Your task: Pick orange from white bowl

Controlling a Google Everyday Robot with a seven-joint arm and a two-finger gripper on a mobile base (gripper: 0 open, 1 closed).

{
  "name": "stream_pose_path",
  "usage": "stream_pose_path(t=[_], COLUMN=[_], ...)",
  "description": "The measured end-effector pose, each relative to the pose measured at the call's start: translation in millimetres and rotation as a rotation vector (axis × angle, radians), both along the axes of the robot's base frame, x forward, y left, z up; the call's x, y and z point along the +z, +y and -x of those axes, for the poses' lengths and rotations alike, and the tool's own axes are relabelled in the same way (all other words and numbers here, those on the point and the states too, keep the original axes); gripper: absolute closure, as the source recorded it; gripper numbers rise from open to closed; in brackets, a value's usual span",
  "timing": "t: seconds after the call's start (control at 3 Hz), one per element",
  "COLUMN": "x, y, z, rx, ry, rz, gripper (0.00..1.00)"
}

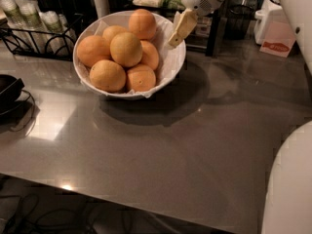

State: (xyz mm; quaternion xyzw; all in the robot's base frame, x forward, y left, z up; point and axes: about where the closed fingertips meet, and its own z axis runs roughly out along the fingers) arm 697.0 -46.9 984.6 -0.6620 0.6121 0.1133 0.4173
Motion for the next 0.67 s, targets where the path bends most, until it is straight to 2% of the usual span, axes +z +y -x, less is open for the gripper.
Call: stream_pose_path(t=[0.33, 0.67], x=[22.2, 17.0], y=[-0.8, 1.3], z=[-5.5, -6.3], rx=[0.002, -0.002], ry=[-0.043, -0.036], rz=[0.024, 0.028], gripper=[0.00, 0.00])
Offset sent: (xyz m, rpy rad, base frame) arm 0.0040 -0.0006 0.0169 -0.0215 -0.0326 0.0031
